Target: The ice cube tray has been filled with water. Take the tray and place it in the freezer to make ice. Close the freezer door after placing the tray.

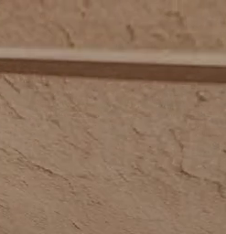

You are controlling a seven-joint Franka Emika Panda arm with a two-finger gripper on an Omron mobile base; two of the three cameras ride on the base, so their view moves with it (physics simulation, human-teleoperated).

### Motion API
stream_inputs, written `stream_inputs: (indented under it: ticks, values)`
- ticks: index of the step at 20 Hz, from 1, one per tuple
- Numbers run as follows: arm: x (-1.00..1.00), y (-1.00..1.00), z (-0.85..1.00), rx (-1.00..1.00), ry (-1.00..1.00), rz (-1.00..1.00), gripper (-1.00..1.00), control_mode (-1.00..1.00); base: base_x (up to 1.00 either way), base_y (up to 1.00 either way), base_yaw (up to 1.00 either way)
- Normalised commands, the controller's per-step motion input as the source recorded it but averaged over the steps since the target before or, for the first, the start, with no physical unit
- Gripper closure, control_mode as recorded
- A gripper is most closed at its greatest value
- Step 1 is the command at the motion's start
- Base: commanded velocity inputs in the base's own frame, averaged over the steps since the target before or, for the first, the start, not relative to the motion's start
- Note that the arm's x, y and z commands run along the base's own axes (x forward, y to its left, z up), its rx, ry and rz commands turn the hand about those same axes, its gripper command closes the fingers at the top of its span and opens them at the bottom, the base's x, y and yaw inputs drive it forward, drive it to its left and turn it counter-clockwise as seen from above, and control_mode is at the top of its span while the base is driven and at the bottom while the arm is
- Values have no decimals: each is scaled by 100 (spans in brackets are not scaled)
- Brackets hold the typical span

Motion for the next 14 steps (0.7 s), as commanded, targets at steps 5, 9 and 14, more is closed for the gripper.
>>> stream_inputs:
  ticks: [5, 9, 14]
  values:
    - [0, 0, 0, 0, 0, 0, -100, 100, 38, 16, 0]
    - [0, 0, 0, 0, 0, 0, -100, 100, 22, 15, 0]
    - [20, 3, -1, 6, -7, 0, -100, -100, 10, 6, 0]
